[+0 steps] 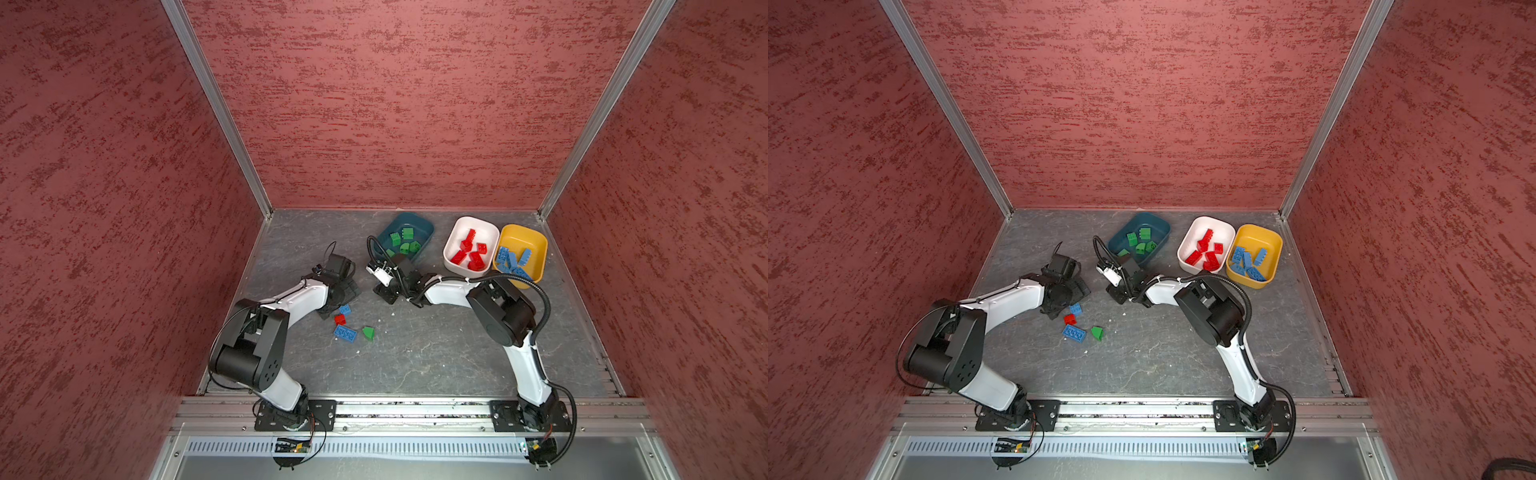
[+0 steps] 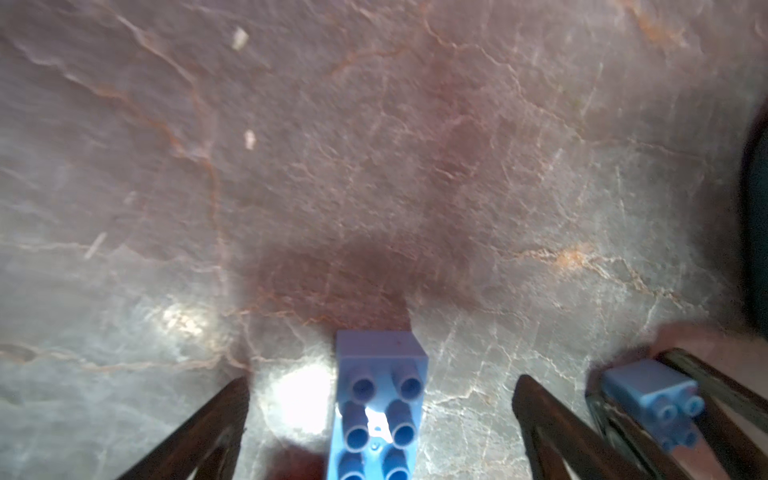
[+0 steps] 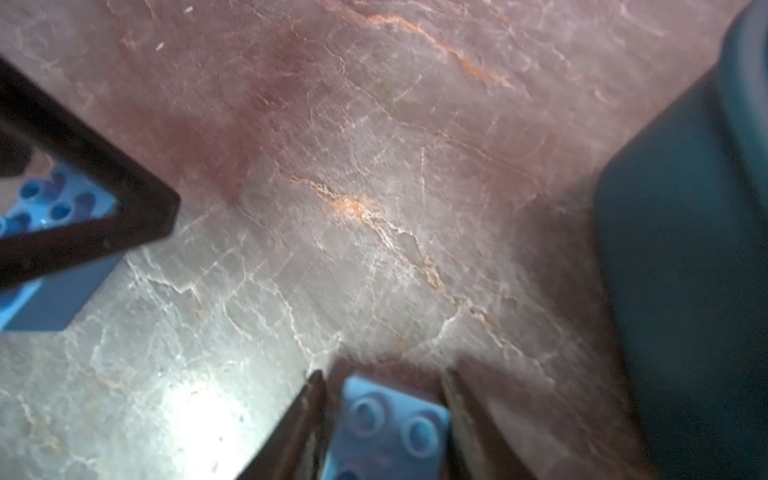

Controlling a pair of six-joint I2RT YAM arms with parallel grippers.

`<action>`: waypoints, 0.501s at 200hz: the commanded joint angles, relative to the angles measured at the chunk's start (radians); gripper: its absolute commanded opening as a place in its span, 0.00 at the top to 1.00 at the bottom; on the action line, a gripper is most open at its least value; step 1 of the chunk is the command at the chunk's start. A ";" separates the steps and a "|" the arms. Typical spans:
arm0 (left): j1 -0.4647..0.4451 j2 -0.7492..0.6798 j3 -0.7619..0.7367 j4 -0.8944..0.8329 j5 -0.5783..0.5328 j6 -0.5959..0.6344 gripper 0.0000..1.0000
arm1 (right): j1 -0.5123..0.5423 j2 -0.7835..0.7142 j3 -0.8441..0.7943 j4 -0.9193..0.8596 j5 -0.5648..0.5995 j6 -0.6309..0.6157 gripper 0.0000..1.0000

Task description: Sort the legos into containers by color

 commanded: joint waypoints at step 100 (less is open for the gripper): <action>-0.240 0.200 0.204 0.035 0.199 0.046 0.01 | -0.395 -0.758 -0.578 0.265 0.031 0.218 0.76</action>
